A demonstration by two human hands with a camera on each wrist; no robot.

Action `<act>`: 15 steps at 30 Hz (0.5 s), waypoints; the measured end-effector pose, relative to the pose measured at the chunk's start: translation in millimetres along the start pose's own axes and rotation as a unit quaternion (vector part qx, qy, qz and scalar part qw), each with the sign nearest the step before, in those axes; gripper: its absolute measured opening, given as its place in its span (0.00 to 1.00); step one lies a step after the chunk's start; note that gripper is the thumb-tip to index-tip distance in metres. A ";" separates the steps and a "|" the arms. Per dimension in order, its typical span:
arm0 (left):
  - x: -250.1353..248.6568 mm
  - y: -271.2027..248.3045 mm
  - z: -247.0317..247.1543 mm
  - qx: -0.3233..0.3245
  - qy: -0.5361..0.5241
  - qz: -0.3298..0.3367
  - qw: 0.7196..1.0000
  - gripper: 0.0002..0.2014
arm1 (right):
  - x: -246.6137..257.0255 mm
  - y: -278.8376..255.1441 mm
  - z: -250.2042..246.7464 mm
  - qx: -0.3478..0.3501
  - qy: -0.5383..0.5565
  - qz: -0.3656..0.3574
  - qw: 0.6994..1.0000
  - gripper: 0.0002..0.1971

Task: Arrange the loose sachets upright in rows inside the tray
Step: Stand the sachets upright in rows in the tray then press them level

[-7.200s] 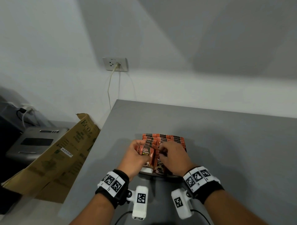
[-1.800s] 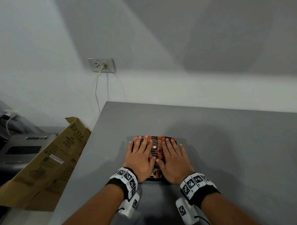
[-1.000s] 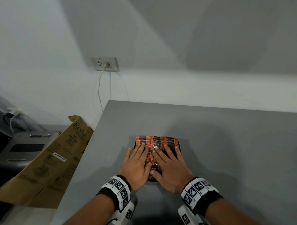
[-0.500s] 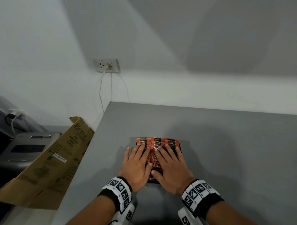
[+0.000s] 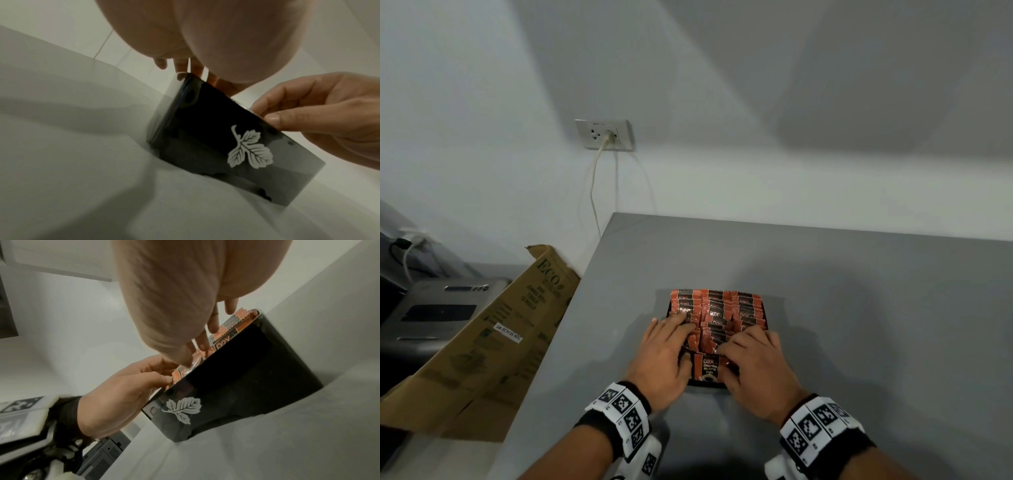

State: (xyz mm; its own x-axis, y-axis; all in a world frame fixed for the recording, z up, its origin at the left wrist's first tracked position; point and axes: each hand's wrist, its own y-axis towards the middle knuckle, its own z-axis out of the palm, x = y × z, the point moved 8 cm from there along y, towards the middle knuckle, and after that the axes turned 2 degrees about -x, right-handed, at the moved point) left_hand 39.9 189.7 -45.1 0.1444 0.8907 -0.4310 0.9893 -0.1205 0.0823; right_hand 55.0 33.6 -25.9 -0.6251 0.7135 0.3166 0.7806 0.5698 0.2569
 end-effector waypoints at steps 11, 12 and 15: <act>-8.8 -2.6 -4.8 -0.044 0.016 0.071 0.996 0.18 | -12.1 5.1 -1.5 0.010 0.025 0.065 0.997 0.10; -11.1 -3.1 -4.7 -0.045 0.021 0.081 0.995 0.15 | -12.7 5.7 -1.4 0.009 0.028 0.066 0.997 0.10; -10.2 -2.8 -6.1 -0.059 0.015 0.075 0.995 0.09 | -11.9 3.8 3.4 0.008 0.022 0.051 0.998 0.10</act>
State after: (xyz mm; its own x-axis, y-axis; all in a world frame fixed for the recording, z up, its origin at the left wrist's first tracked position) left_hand 35.6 183.6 -35.5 0.2887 0.8793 -0.3788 0.9469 -0.2036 0.2489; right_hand 65.4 28.8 -31.8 -0.5421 0.7491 0.3808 0.8395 0.5020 0.2078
